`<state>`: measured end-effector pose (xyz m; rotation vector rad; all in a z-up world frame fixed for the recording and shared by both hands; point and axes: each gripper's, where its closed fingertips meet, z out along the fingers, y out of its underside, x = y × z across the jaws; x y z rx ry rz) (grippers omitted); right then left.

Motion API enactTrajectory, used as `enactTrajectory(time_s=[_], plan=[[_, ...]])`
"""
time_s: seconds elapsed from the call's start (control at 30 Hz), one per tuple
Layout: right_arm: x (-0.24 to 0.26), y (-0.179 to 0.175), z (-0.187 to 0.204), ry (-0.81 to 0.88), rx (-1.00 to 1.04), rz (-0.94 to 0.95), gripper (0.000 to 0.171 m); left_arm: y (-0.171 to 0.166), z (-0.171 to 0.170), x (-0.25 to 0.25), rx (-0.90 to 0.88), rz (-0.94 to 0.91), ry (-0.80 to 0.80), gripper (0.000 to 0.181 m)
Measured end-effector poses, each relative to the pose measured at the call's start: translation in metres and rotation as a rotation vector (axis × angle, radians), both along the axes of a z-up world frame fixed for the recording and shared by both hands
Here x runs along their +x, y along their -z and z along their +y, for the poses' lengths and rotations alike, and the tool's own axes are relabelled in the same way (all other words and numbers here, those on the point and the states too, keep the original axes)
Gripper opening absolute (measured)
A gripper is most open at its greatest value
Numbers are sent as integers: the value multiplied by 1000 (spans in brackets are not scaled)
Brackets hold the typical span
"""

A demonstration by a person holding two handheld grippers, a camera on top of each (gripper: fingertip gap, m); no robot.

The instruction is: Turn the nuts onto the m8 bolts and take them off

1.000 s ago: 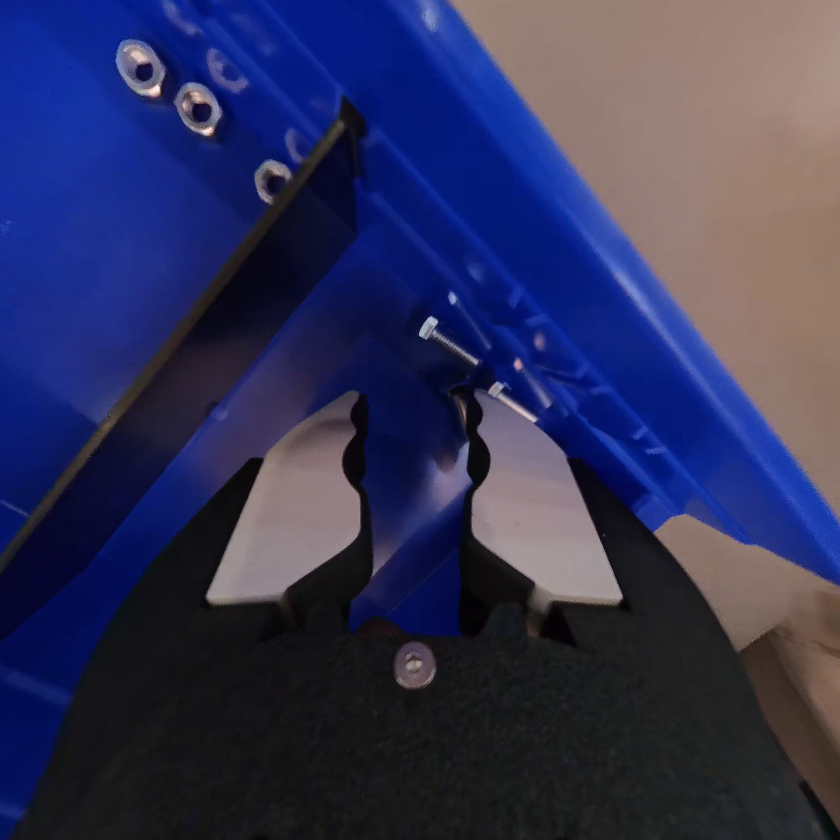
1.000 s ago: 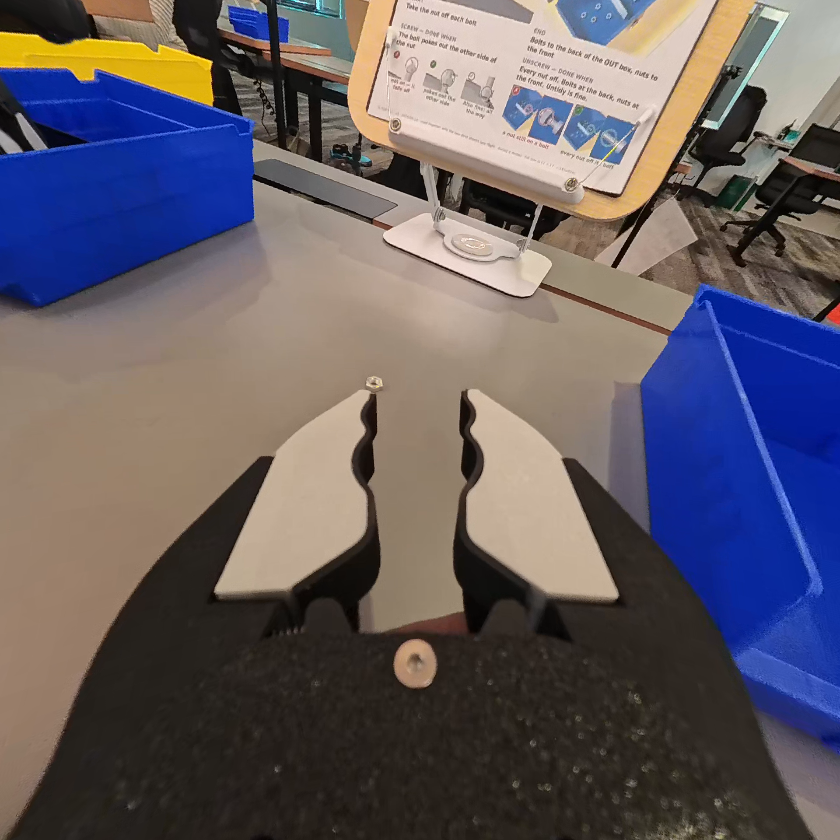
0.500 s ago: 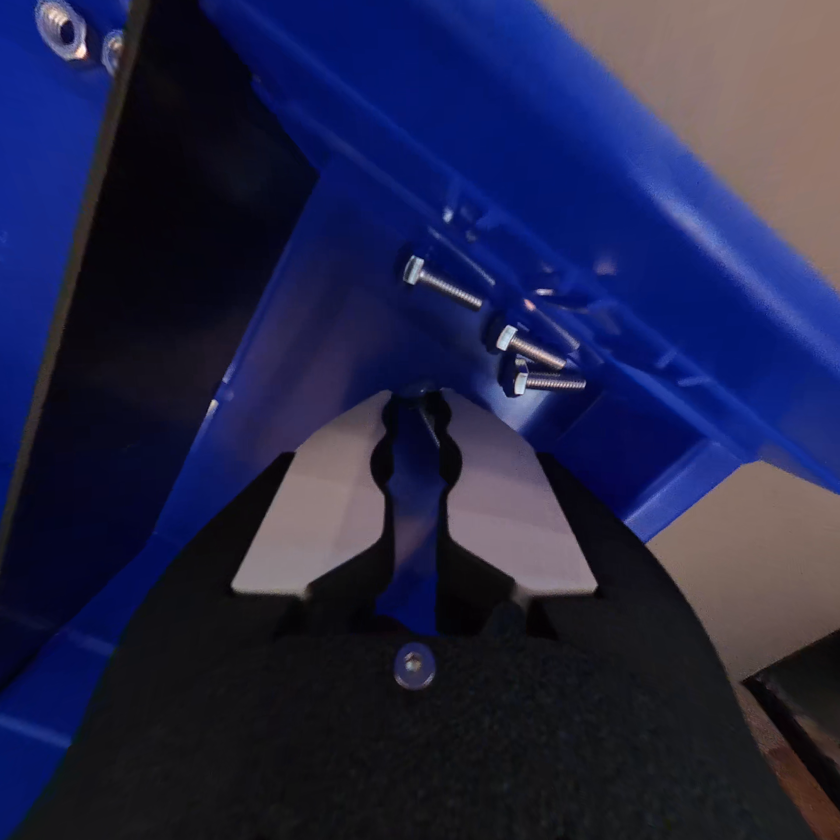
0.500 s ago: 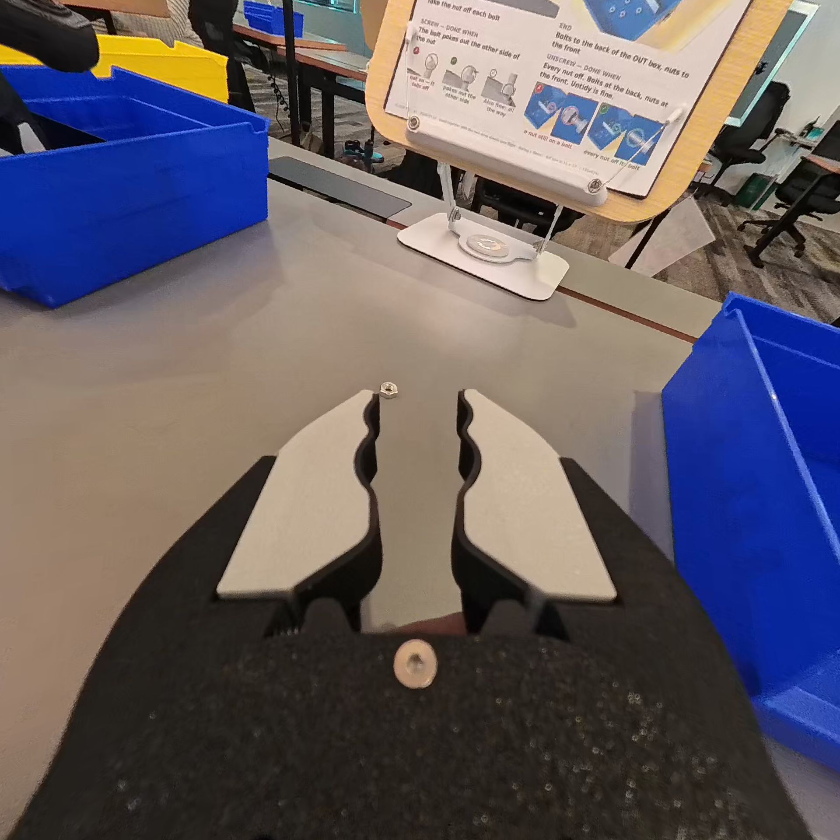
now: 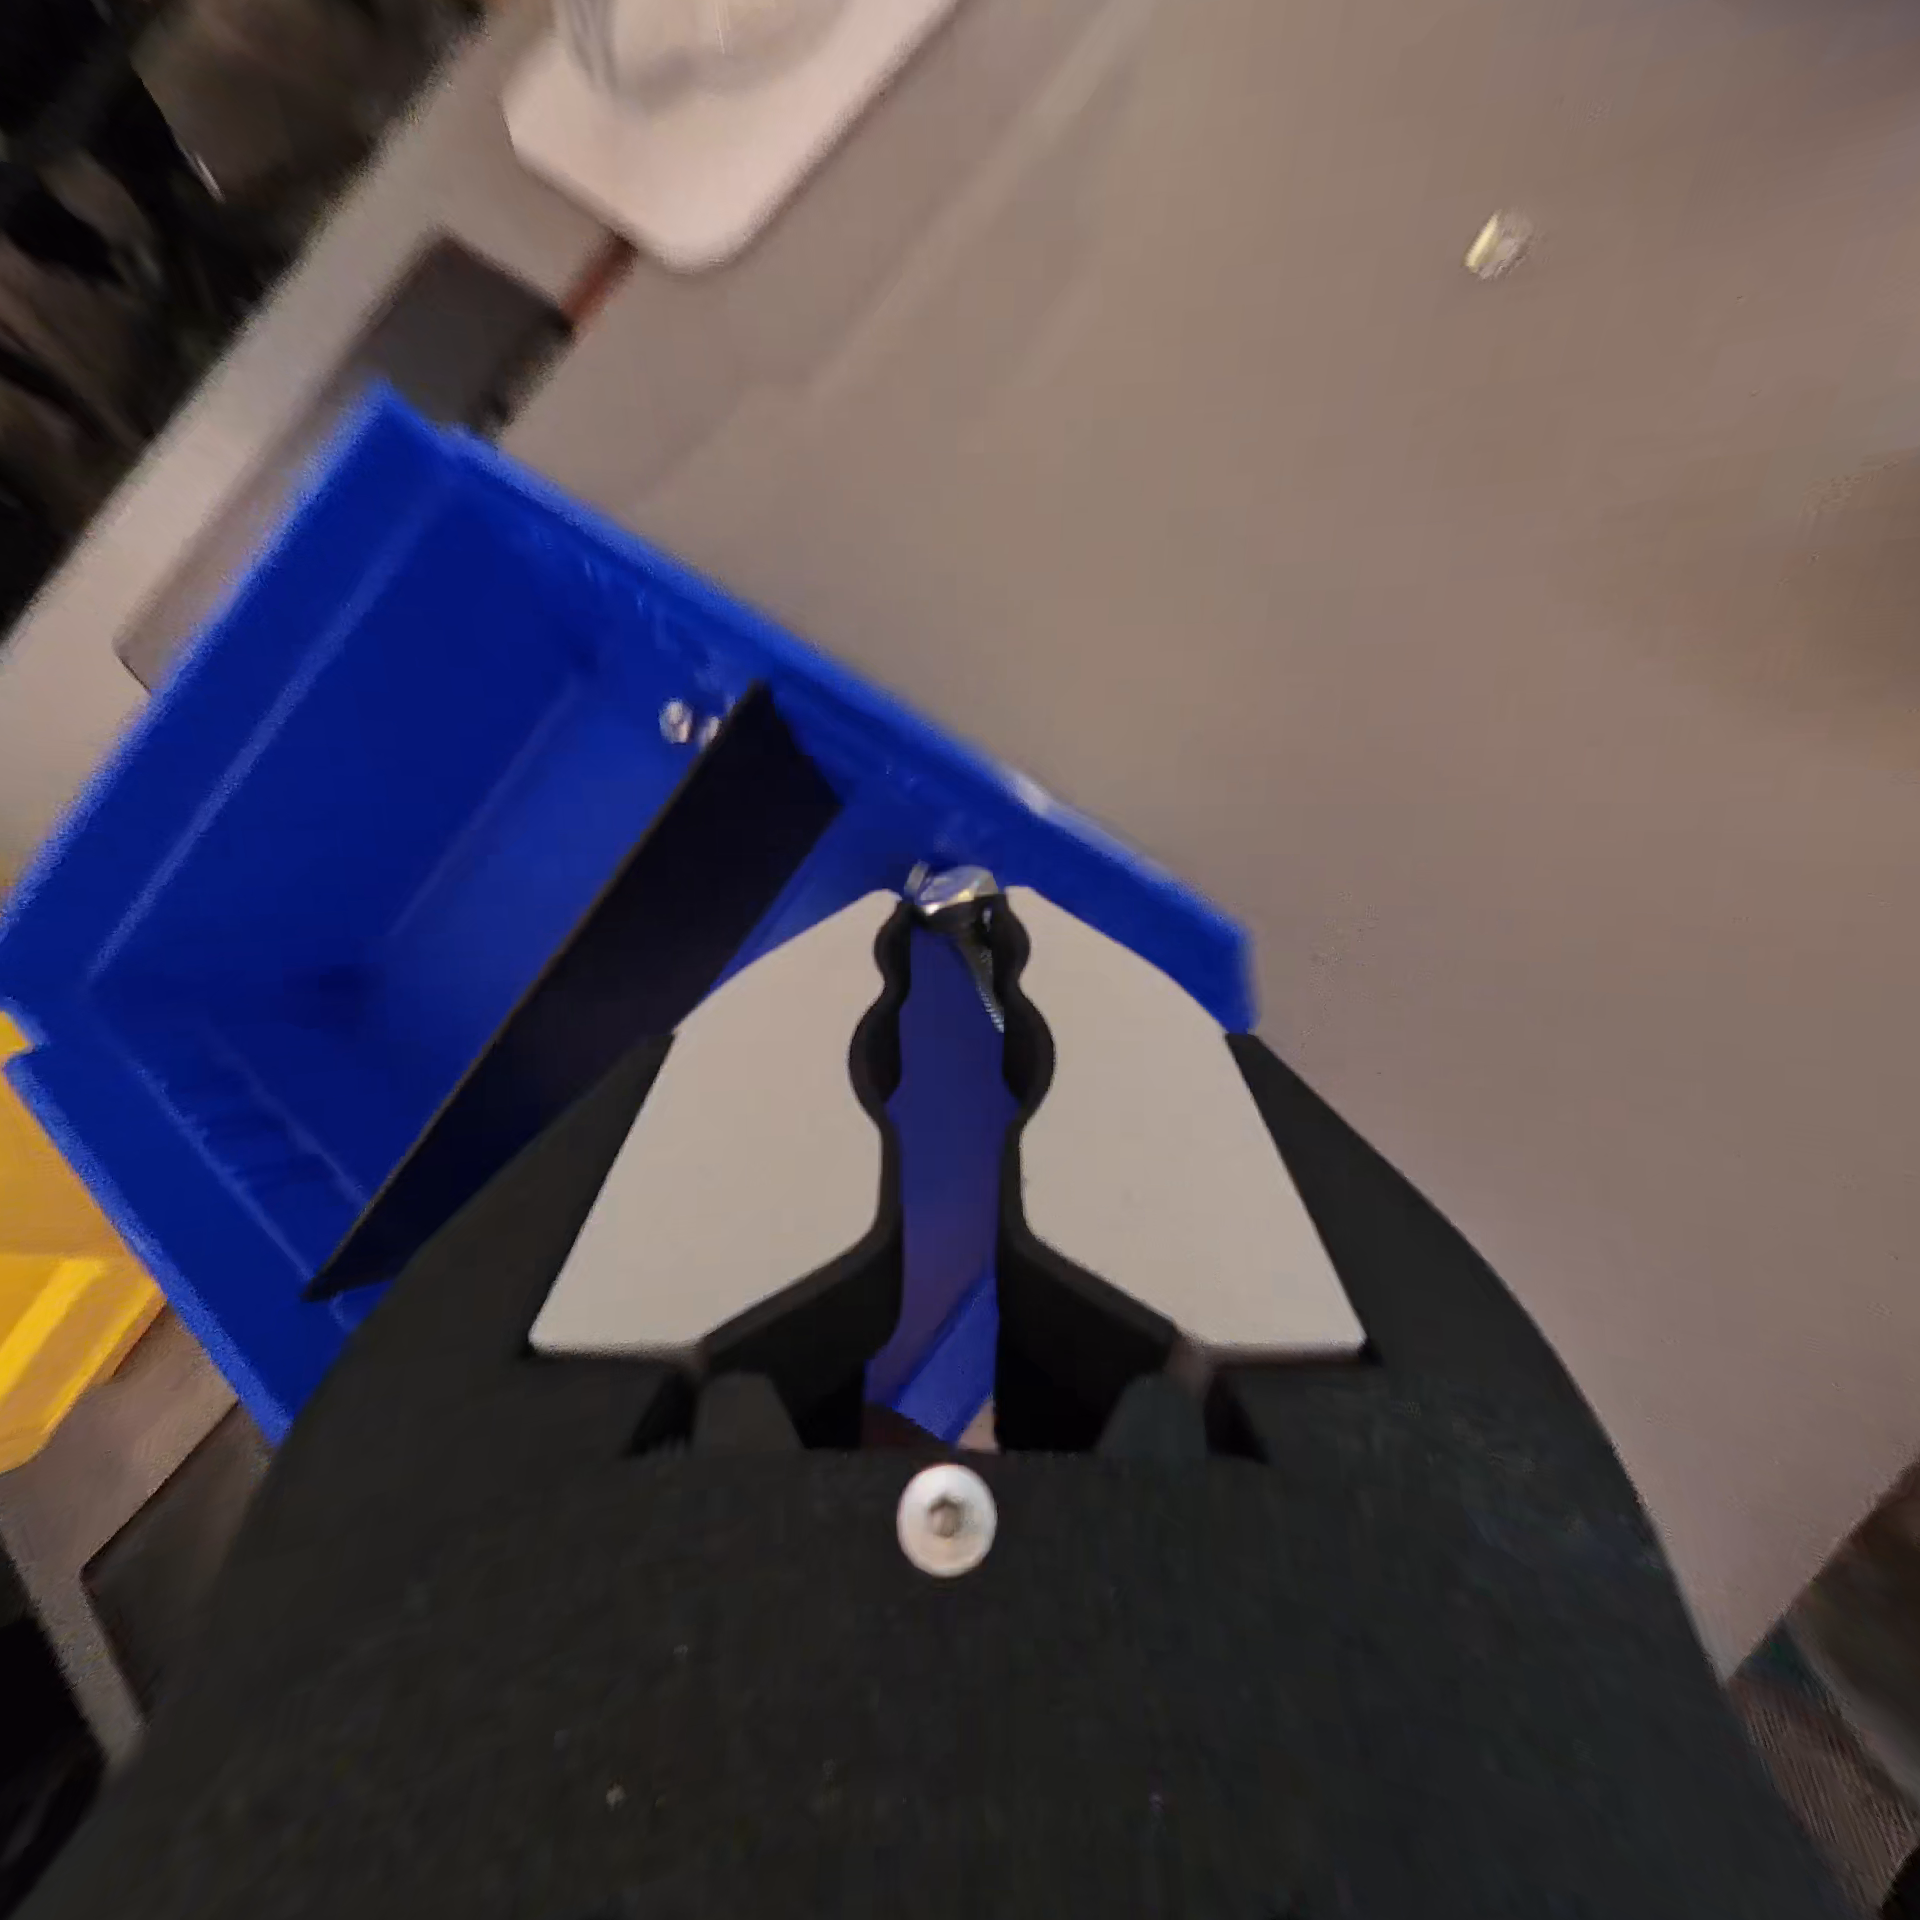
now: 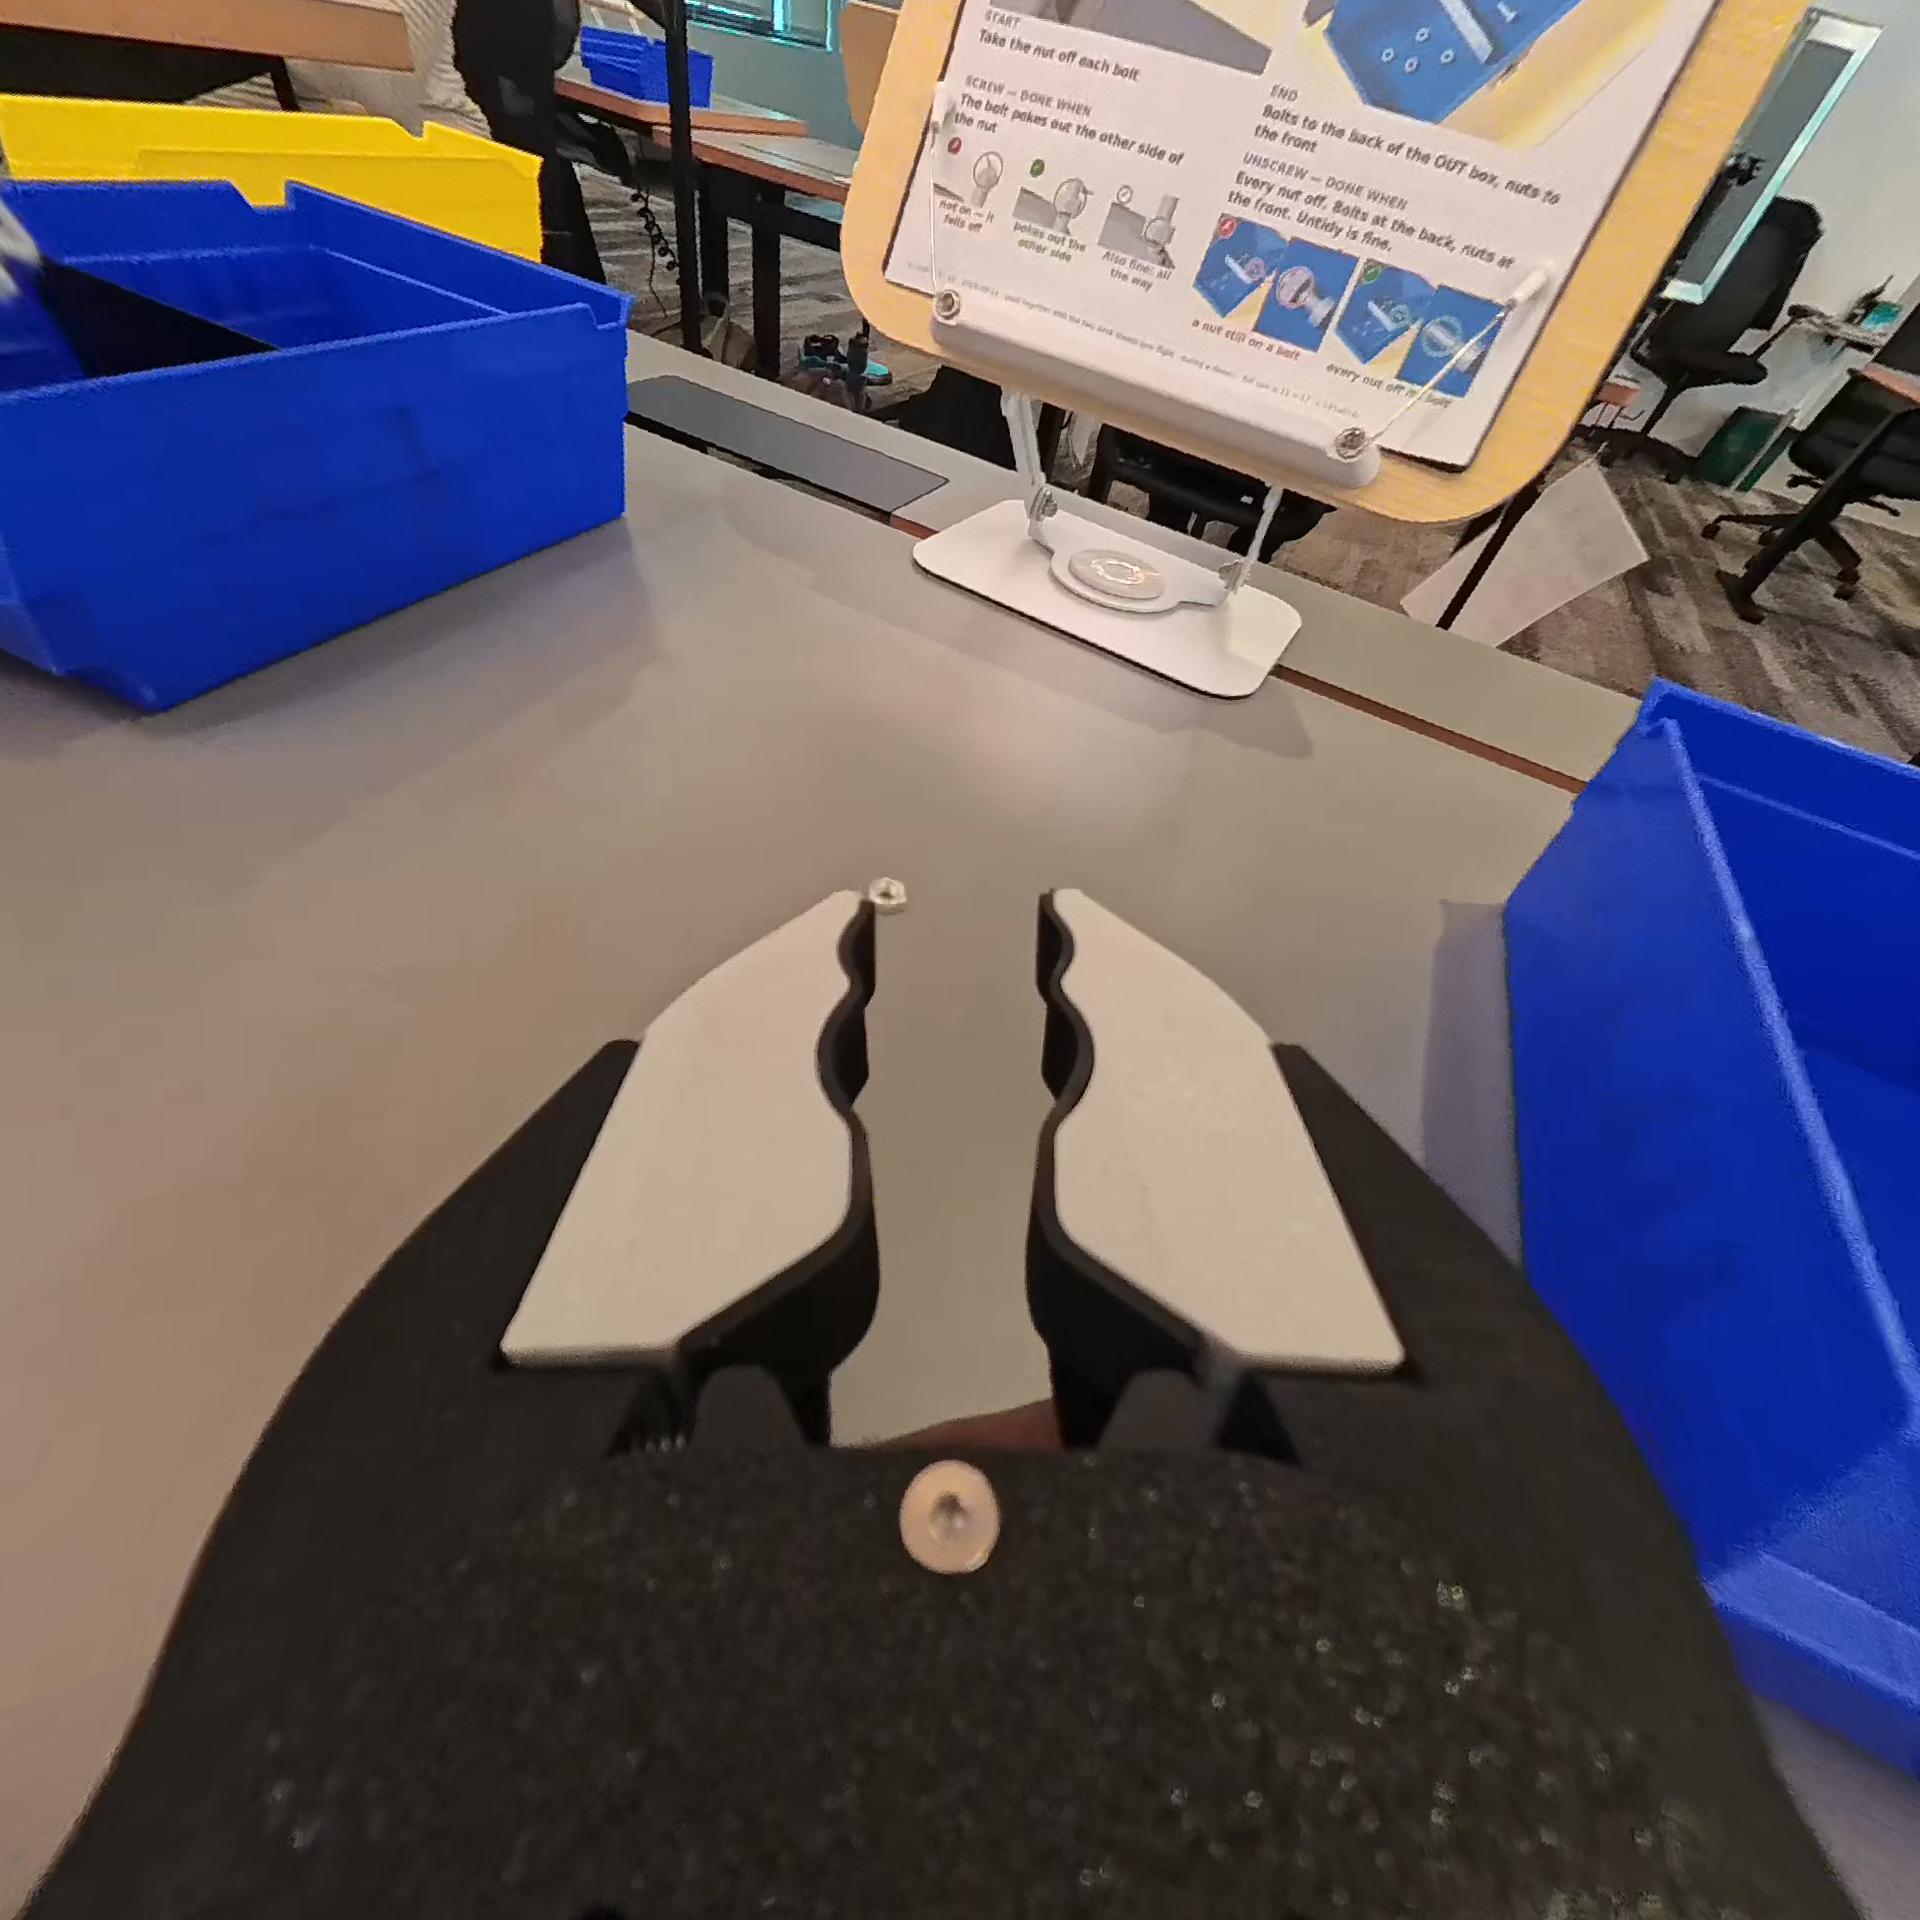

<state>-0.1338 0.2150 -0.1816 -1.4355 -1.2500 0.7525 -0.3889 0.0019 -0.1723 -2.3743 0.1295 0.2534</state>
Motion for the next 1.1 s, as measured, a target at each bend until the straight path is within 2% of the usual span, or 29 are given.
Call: enactTrajectory(time_s=[0.17,0.33,0.5,0.7,0.93,1.1], plan=[[-9,7,-24,-96,-64,-9,35,-52,7,63,317,-3,24,15],[-16,19,-51,-185,-109,-53,35,-51,16,107,508,-77,11,14],[-10,25,-55,-188,-121,-66,37,-32,22,133,574,-180,2,14],[-9,18,-62,-222,-142,-40,37,-29,31,147,606,-255,36,14],[-39,-16,-137,-516,-226,41,36,-48,58,189,689,-444,200,14],[-44,-33,-159,-632,-292,74,30,-56,72,211,728,-526,348,14]])
